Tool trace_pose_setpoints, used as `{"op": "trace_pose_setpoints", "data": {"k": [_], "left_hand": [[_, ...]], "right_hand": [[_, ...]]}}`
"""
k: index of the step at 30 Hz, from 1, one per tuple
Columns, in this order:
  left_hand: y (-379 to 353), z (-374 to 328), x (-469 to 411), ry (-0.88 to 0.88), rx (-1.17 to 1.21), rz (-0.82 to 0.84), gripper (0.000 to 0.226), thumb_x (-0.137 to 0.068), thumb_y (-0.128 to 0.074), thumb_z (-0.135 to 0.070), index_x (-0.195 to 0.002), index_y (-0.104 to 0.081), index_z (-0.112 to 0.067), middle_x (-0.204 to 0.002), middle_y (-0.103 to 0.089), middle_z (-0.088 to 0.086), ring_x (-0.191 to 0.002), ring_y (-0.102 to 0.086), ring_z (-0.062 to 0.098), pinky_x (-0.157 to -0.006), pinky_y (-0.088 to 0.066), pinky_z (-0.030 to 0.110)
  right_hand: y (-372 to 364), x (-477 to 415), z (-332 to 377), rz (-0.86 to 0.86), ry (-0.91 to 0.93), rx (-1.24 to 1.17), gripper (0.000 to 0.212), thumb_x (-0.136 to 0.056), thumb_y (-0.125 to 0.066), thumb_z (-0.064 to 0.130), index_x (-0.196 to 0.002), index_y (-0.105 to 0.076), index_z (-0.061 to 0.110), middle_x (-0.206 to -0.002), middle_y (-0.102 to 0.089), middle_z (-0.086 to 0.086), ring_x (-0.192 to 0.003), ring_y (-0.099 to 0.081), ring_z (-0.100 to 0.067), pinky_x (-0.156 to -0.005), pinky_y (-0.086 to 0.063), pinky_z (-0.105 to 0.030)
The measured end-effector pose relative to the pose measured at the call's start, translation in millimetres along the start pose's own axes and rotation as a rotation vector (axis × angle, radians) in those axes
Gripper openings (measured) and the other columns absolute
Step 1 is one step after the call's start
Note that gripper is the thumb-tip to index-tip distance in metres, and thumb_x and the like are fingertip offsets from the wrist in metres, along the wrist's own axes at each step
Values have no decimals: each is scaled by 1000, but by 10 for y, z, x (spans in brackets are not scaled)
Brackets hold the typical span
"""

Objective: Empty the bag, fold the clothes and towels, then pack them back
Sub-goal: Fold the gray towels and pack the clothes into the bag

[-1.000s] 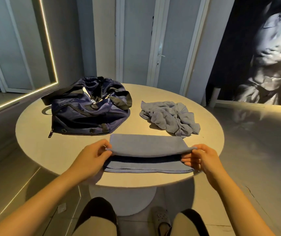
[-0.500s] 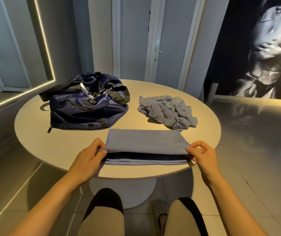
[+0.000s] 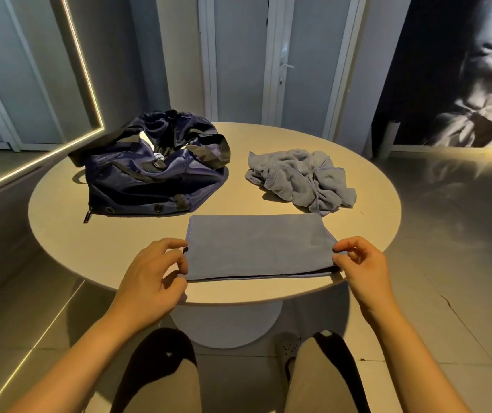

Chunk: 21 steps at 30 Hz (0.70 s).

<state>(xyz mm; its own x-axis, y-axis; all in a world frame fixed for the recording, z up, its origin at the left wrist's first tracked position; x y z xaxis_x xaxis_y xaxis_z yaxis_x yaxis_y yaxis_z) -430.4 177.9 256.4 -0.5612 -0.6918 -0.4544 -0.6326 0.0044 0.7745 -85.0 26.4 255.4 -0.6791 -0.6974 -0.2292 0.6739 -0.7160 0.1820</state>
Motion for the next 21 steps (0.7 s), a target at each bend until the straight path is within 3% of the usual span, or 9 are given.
{"op": "trace_pose_setpoints", "data": {"k": [2,4,6,8,10,13,16,21], "left_hand": [[19,-127,-170,18,20,-24,17,-81,-48,-40,-83,-60,-28,-114,-65,-11,-102,-56,6,-79,-46,25],[-26,-270,-430,22,-19,0,18,-89,-52,-39,-96,-64,-27,-110,-66,-9,-100,-59,13,-80,-51,32],[-153,-372,-710,18,-119,114,29,-99,-55,-40,-123,-64,-28,-134,-61,-7,-122,-55,17,-99,-49,37],[-311,-391,-910,24,-206,285,56,-101,-50,-54,-151,-45,-28,-161,-37,-4,-146,-34,19,-117,-32,39],[-438,-312,-973,51,-273,440,81,-95,-35,-74,-162,-23,-29,-169,-17,-3,-154,-17,19,-123,-18,37],[-523,-171,-868,139,-306,505,101,-80,-11,-93,-163,-2,-36,-171,7,-8,-157,5,13,-128,-2,37],[-531,-150,-758,239,-336,467,98,-81,-15,-90,-162,3,-38,-170,14,-9,-156,12,12,-127,3,36],[-486,-195,-590,372,-370,390,101,-81,-15,-91,-162,8,-36,-169,19,-5,-156,17,15,-126,7,38]], "right_hand": [[-21,-31,14,-13,37,101,18,-92,-59,-4,-91,-68,11,-88,-69,-6,-80,-67,-20,-68,-58,-25],[-17,-63,34,-40,44,197,20,-91,-59,-1,-88,-68,16,-85,-69,-1,-80,-67,-20,-71,-58,-33],[17,-85,70,-87,45,287,17,-92,-61,5,-88,-66,20,-84,-68,3,-79,-65,-17,-69,-56,-34],[49,-96,118,-135,64,385,8,-95,-61,12,-94,-65,19,-89,-67,5,-81,-62,-16,-71,-53,-32],[27,-100,169,-146,125,446,7,-97,-60,15,-101,-63,20,-98,-64,5,-88,-59,-14,-76,-51,-31],[-184,-175,224,32,207,508,20,-100,-59,26,-119,-62,22,-118,-62,7,-102,-55,-8,-85,-47,-25],[-542,-320,228,330,245,684,49,-103,-48,45,-147,-47,24,-157,-40,7,-140,-41,-15,-112,-37,-32],[-1133,-533,188,667,384,943,76,-98,-19,68,-162,-17,27,-170,-7,0,-157,-7,-25,-126,-14,-45]]}}
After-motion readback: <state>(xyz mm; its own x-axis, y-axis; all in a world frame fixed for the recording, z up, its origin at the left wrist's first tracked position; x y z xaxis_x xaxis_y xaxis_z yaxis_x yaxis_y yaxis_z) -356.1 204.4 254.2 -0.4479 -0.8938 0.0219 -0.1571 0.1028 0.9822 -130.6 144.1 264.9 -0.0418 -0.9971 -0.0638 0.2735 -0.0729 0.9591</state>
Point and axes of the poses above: each hand's wrist, its own x-axis away from the middle knuckle, its own y-axis out of the back of the hand, z = x × y, the point moved 3 cm from there along -x, towards the middle knuckle
